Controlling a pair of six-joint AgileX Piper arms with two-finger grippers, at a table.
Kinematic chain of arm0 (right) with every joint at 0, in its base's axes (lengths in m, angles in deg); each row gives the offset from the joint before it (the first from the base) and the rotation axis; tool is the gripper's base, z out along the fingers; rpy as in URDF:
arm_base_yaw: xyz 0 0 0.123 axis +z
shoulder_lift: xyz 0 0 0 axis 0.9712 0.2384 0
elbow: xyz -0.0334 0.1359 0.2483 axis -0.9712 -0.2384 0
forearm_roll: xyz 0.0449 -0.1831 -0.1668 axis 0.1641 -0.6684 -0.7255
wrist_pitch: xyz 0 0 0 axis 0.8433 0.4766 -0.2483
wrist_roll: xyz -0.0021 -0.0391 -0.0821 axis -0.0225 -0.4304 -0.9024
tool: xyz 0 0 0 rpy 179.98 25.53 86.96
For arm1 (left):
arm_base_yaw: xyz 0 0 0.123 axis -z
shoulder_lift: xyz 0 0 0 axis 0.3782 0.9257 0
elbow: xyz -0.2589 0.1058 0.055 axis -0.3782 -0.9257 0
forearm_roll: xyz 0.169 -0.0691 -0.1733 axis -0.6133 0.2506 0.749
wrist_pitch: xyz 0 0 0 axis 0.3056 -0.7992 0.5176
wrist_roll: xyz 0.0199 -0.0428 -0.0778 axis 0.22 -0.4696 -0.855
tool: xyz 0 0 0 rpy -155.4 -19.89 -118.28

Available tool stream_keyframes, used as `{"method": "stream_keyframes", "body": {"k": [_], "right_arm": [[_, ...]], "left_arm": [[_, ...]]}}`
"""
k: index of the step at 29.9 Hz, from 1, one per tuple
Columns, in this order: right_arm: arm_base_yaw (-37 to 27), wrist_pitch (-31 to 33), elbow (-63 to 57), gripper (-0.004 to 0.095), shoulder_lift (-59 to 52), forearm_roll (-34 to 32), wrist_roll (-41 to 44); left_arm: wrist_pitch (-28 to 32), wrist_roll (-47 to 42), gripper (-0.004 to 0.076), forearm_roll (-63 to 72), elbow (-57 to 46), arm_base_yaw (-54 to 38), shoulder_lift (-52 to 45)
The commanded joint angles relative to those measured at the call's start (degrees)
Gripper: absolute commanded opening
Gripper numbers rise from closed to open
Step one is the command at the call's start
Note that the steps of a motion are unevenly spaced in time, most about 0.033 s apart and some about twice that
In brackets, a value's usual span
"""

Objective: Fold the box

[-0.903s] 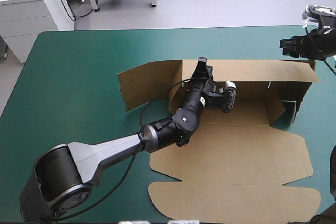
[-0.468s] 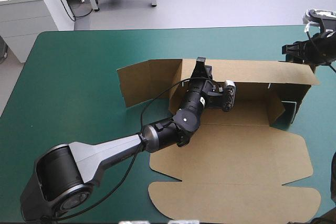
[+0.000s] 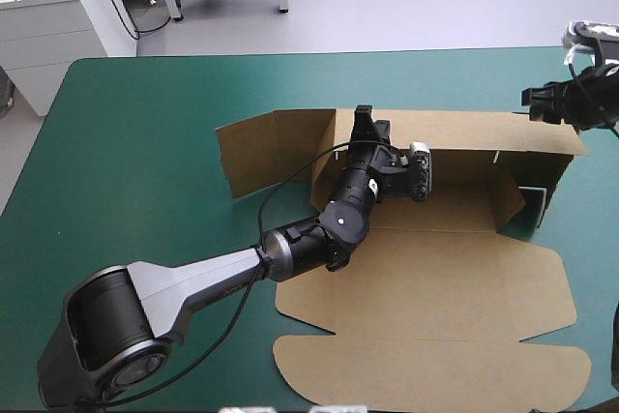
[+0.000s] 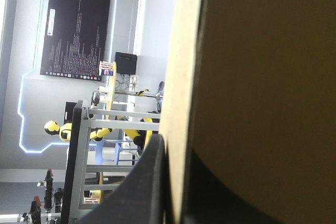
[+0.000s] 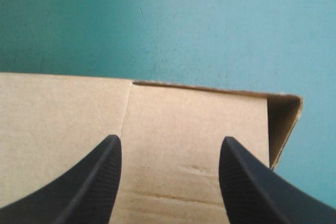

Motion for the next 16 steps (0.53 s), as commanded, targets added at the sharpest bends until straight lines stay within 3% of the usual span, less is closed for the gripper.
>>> {"method": "stream_keyframes", "body": {"k": [1, 10, 16], "right_arm": [[-0.4, -3.5, -2.0, 0.0509, -2.6, 0.8, 0.0], [-0.4, -4.6, -6.7, 0.0483, -2.6, 4.4, -0.9], [-0.4, -6.7, -9.5, 0.0436, -2.6, 12.3, -4.7]], "left_arm": [[-2.1, -1.7, -0.0008, -0.1, 1.4, 0.3, -2.6], [-2.1, -1.7, -0.0008, -0.1, 1.4, 0.3, -2.6], [-1.7, -1.7, -0.0008, -0.1, 1.4, 0.3, -2.6]]}}
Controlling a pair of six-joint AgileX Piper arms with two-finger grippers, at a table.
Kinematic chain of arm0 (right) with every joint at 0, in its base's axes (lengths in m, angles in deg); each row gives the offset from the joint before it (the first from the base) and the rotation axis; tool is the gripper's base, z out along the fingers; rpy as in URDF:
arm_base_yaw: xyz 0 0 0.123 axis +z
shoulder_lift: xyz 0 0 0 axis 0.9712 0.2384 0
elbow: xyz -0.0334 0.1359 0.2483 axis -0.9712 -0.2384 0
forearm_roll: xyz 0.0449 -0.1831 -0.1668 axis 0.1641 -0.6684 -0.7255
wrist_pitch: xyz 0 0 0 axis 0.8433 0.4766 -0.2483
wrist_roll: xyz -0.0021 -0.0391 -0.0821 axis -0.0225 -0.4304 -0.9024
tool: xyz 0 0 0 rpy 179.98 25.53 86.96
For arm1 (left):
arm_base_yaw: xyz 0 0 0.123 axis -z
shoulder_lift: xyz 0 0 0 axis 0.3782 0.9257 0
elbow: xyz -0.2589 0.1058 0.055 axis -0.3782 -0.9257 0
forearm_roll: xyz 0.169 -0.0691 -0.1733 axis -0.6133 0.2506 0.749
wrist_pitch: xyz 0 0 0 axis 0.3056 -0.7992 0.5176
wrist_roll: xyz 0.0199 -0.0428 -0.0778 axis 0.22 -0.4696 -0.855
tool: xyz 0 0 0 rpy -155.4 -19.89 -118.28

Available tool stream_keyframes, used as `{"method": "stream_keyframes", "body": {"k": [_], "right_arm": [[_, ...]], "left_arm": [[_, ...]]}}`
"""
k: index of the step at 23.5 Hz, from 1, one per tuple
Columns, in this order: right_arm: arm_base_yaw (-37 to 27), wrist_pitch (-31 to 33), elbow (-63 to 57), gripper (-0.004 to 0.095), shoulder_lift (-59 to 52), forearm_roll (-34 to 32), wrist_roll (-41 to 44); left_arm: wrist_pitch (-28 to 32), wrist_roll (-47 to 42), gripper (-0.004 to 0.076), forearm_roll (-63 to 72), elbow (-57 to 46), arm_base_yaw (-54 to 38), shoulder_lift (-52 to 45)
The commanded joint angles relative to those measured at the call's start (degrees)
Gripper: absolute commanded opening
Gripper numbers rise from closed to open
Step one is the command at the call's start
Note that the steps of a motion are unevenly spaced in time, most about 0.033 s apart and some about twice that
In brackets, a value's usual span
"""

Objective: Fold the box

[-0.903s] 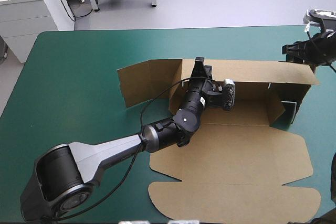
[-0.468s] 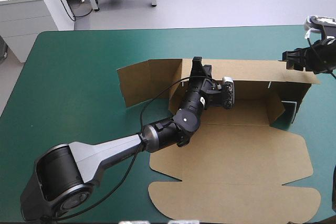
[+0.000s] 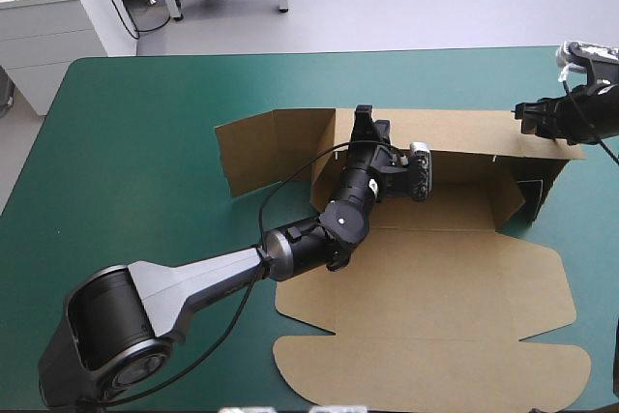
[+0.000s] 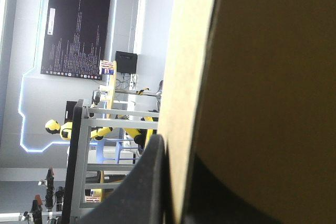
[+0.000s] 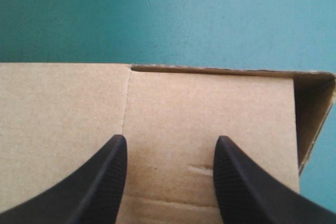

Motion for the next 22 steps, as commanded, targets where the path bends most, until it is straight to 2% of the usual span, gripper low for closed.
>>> {"method": "stream_keyframes", "body": {"k": [1, 5, 10, 12, 16, 22], "right_arm": [[0.2, -3.2, -0.2, 0.0427, -1.4, 8.2, -1.6], [0.2, -4.9, -0.2, 0.0402, -1.4, 7.3, -1.6], [-0.7, -6.1, 2.5, 0.0395, -1.4, -1.5, 1.7], [-1.9, -6.1, 4.2, 0.0395, -1.4, -1.9, 2.6], [-5.9, -4.8, 5.7, 0.0394, -1.4, -1.3, 2.8], [-7.4, -4.4, 5.7, 0.0375, -0.2, 6.3, -0.2]], "left_arm": [[-1.7, -1.6, -0.0008, 0.0, 1.4, 0.3, -2.8], [-1.7, -1.6, -0.0008, 0.0, 1.4, 0.3, -2.8], [-1.7, -1.6, -0.0008, 0.0, 1.4, 0.3, -2.8], [-1.7, -1.6, -0.0008, 0.0, 1.4, 0.3, -2.8], [-1.7, -1.6, -0.0008, 0.0, 1.4, 0.3, -2.8], [-1.7, -1.6, -0.0008, 0.0, 1.4, 0.3, -2.8]]}}
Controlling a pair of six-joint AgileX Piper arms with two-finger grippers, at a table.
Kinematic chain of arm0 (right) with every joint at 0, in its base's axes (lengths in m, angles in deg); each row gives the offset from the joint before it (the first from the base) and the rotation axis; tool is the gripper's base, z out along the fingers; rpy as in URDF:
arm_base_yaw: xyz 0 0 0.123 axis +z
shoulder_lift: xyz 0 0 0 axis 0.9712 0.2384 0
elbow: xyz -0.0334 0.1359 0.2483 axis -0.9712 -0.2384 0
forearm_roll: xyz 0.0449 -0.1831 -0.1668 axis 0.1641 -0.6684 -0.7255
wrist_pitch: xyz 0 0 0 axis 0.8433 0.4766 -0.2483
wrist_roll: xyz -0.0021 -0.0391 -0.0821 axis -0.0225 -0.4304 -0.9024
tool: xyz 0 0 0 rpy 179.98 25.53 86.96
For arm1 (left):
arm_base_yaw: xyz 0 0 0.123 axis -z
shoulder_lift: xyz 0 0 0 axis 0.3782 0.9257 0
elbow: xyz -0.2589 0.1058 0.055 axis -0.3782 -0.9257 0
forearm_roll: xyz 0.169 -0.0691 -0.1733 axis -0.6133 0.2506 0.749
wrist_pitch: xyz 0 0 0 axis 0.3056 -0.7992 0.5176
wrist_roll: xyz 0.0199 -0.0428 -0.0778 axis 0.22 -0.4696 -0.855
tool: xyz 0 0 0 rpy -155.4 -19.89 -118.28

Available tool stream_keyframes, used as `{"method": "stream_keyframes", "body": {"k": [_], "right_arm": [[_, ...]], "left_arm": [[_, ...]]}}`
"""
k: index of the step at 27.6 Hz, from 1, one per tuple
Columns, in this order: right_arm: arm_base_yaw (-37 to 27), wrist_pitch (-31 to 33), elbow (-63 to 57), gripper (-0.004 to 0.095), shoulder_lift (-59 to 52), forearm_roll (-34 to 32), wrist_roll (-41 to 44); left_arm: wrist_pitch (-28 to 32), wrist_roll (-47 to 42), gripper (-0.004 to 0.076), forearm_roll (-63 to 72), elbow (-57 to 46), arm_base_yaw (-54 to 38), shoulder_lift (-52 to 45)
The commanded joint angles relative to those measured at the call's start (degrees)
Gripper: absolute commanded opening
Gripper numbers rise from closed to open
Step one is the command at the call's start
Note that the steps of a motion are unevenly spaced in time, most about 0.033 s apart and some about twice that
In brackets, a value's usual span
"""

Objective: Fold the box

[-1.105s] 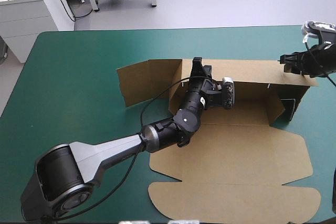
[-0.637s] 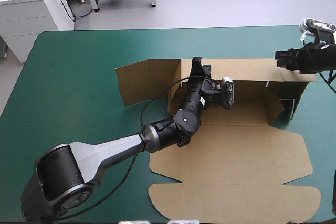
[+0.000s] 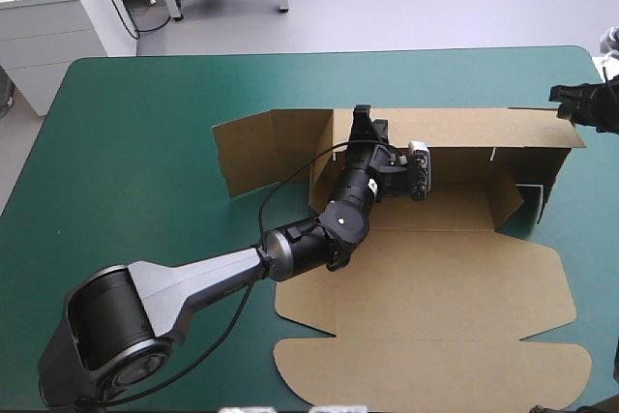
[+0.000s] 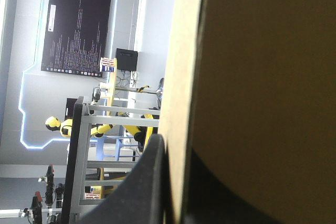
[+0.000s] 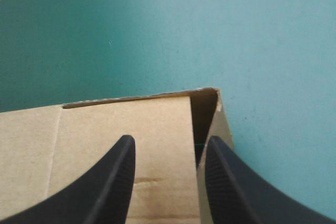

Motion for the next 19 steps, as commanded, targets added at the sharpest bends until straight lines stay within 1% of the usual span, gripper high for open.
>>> {"method": "stream_keyframes", "body": {"k": [1, 5, 13, 15, 19], "right_arm": [[-0.4, -2.2, 1.8, 0.0366, -1.3, 7.2, -2.7], [-0.4, -3.1, 1.9, 0.0363, -0.3, 7.8, -3.4], [-0.4, -2.9, 1.9, 0.0364, 1.2, 6.3, -4.4], [-0.4, -3.2, 1.9, 0.0364, 1.2, 5.1, -6.3], [-0.4, -3.0, 1.9, 0.0364, 1.2, 0.0, -5.9]], "left_arm": [[-1.2, -1.4, -0.0008, -0.1, 1.4, 0.3, -2.8], [-1.2, -1.4, -0.0008, -0.1, 1.4, 0.3, -2.8], [-1.2, -1.4, -0.0008, -0.1, 1.4, 0.3, -2.8], [-1.0, -1.4, -0.0008, -0.1, 1.4, 0.3, -2.8], [-1.0, -1.4, -0.0008, -0.1, 1.4, 0.3, -2.8]]}}
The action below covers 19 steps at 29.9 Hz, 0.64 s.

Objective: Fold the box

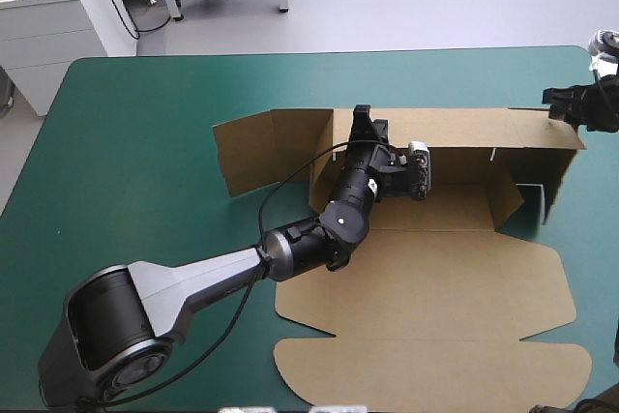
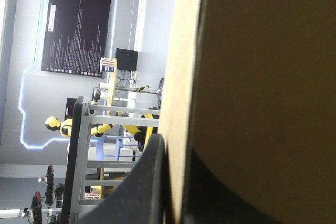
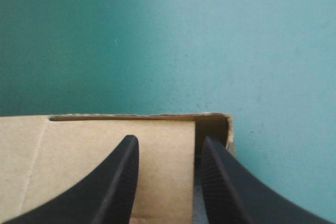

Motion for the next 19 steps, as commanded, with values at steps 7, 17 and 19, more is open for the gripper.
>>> {"method": "stream_keyframes", "body": {"k": [7, 17, 19], "right_arm": [[-0.4, -1.3, 2.1, 0.0364, -2.1, -7.5, 0.6], [-0.4, -5.5, 2.8, 0.0363, -2.2, -0.1, 1.4], [-0.4, -6.0, 3.5, 0.0363, -2.2, 4.5, -1.1]], "left_arm": [[-1.8, -1.4, -0.0008, -0.1, 1.4, 0.3, -2.8], [-1.7, 0.1, -0.0008, -0.1, 1.4, 0.3, -2.8], [-1.6, 0.1, -0.0008, -0.1, 1.4, 0.3, -2.8]]}}
